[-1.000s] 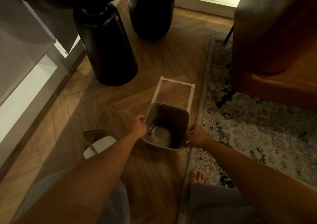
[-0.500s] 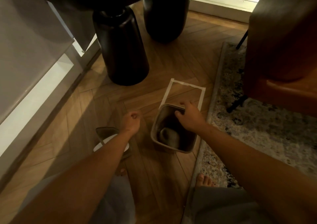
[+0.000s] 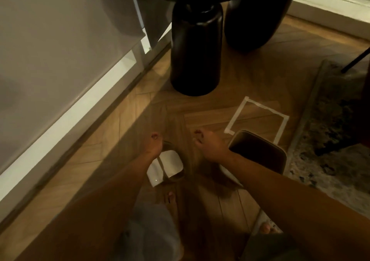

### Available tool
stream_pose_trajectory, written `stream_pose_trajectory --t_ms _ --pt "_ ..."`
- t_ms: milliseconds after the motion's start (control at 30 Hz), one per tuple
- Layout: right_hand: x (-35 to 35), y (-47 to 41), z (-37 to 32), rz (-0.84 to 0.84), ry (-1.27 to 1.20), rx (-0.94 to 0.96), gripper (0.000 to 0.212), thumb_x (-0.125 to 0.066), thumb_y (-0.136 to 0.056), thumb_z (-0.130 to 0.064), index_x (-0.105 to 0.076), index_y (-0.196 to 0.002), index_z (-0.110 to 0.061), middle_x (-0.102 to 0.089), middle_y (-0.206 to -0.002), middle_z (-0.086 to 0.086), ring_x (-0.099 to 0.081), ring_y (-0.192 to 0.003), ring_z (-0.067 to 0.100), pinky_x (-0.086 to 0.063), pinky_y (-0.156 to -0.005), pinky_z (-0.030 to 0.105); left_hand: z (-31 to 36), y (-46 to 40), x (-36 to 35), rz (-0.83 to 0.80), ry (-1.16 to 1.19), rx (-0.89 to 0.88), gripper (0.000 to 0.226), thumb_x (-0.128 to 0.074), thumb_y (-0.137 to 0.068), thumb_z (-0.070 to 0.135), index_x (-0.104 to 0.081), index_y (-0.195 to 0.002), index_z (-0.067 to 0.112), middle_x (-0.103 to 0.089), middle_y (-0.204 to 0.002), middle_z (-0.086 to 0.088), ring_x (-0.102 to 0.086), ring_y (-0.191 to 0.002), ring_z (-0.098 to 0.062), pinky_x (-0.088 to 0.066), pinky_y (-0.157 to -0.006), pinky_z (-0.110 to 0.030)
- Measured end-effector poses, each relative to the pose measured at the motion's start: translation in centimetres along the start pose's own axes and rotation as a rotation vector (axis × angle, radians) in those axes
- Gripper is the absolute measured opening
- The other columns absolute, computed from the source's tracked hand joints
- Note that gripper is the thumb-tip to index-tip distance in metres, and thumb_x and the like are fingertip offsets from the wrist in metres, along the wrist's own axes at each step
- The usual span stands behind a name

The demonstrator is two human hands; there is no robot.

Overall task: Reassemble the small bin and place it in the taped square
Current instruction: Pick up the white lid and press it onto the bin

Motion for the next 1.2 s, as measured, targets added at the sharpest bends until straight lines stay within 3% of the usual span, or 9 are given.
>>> stream_pose_trajectory --t_ms 100,200,333,467,633,733,867,1033,1200 --pt "-3.3 -1.7 -1.2 -0.040 0.024 0.019 0.037 -0.060 -0.101 -0.030 -0.057 -0.137 -0.020 -0.066 -0.130 0.005 -0.064 -0.111 0.021 -0.053 -0.083 0.031 -2.5 -2.0 1.0 -0.053 -0.070 0.032 0.036 -0.046 -0.105 0.021 -0.061 -0.129 -0.001 -0.062 -0.131 -0.019 -0.059 -0.119 -0.034 -0.045 -0.097 -0.033" --pt "-6.6 -2.9 -2.0 -0.121 0.018 0.033 0.033 -0.060 -0.102 -0.025 -0.059 -0.134 -0.016 -0.066 -0.128 0.007 -0.063 -0.112 0.023 -0.050 -0.083 0.029 -5.3 -3.0 1.4 -0.060 -0.021 0.070 0.039 -0.045 -0.106 0.025 -0.064 -0.124 -0.004 -0.065 -0.121 -0.022 -0.062 -0.112 -0.037 -0.049 -0.103 -0.047" --pt "-10.1 -3.8 -2.3 -0.197 -0.014 0.018 0.036 -0.062 -0.102 -0.025 -0.058 -0.136 -0.015 -0.065 -0.130 0.007 -0.062 -0.115 0.024 -0.053 -0.090 0.034 -8.1 -2.8 0.8 -0.107 0.111 0.125 0.042 -0.047 -0.106 0.030 -0.061 -0.132 0.000 -0.062 -0.129 -0.020 -0.060 -0.119 -0.038 -0.048 -0.104 -0.044" --pt "-13.1 -3.9 -1.7 -0.296 -0.055 -0.022 0.038 -0.062 -0.102 -0.026 -0.056 -0.138 -0.017 -0.061 -0.135 0.005 -0.060 -0.117 0.022 -0.050 -0.085 0.028 -8.9 -2.6 -0.1 -0.291 0.414 0.297 0.035 -0.043 -0.107 0.033 -0.060 -0.125 0.008 -0.063 -0.118 -0.012 -0.064 -0.093 -0.022 -0.056 -0.081 -0.037" --pt "-15.4 -4.0 -0.2 -0.454 -0.047 -0.063 0.039 -0.061 -0.102 -0.029 -0.055 -0.139 -0.016 -0.062 -0.131 0.005 -0.062 -0.114 0.023 -0.050 -0.079 0.024 -8.9 -3.5 -1.0 -0.314 0.632 0.391 0.036 -0.038 -0.109 0.032 -0.057 -0.125 0.007 -0.070 -0.110 -0.007 -0.065 -0.095 -0.024 -0.055 -0.077 -0.034" --pt "-15.4 -3.9 0.3 -0.432 -0.059 -0.065 0.038 -0.058 -0.104 -0.032 -0.057 -0.138 -0.014 -0.063 -0.131 0.007 -0.061 -0.116 0.022 -0.046 -0.081 0.023 -9.0 -3.7 -1.2 -0.299 0.648 0.386 0.033 -0.042 -0.108 0.026 -0.057 -0.129 0.006 -0.070 -0.104 -0.004 -0.066 -0.090 -0.021 -0.054 -0.071 -0.032" --pt "-13.8 -4.3 0.1 -0.382 -0.100 -0.083 0.036 -0.053 -0.106 -0.034 -0.060 -0.134 -0.013 -0.064 -0.129 0.007 -0.061 -0.113 0.021 -0.046 -0.077 0.022 -7.8 -3.8 -1.3 -0.280 0.607 0.342 0.032 -0.048 -0.106 0.024 -0.058 -0.132 0.009 -0.071 -0.107 -0.005 -0.066 -0.091 -0.021 -0.056 -0.078 -0.033" --pt "-9.2 -4.8 -1.0 -0.254 -0.211 -0.148 0.030 -0.049 -0.107 -0.039 -0.061 -0.128 -0.023 -0.062 -0.106 -0.008 -0.060 -0.089 0.002 -0.040 -0.061 0.016 -4.3 -3.0 -1.2 -0.264 0.498 0.202 0.039 -0.058 -0.100 0.027 -0.060 -0.138 0.016 -0.072 -0.112 -0.005 -0.068 -0.096 -0.022 -0.054 -0.077 -0.035" --pt "-1.6 -5.0 -2.3 -0.124 -0.303 -0.194 0.023 -0.045 -0.106 -0.049 -0.061 -0.110 -0.033 -0.069 -0.108 -0.004 -0.067 -0.095 0.013 -0.053 -0.075 0.031 1.0 -1.5 -0.1 -0.197 0.346 -0.037 0.045 -0.067 -0.095 0.025 -0.060 -0.139 0.016 -0.071 -0.097 0.003 -0.070 -0.087 -0.015 -0.050 -0.059 -0.020"
Point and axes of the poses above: each hand's wrist, its own y-axis away from the middle knuckle, its own x-axis out of the back of the hand, z = x × y, the point moved 1 cm from there along -y, towards the middle knuckle
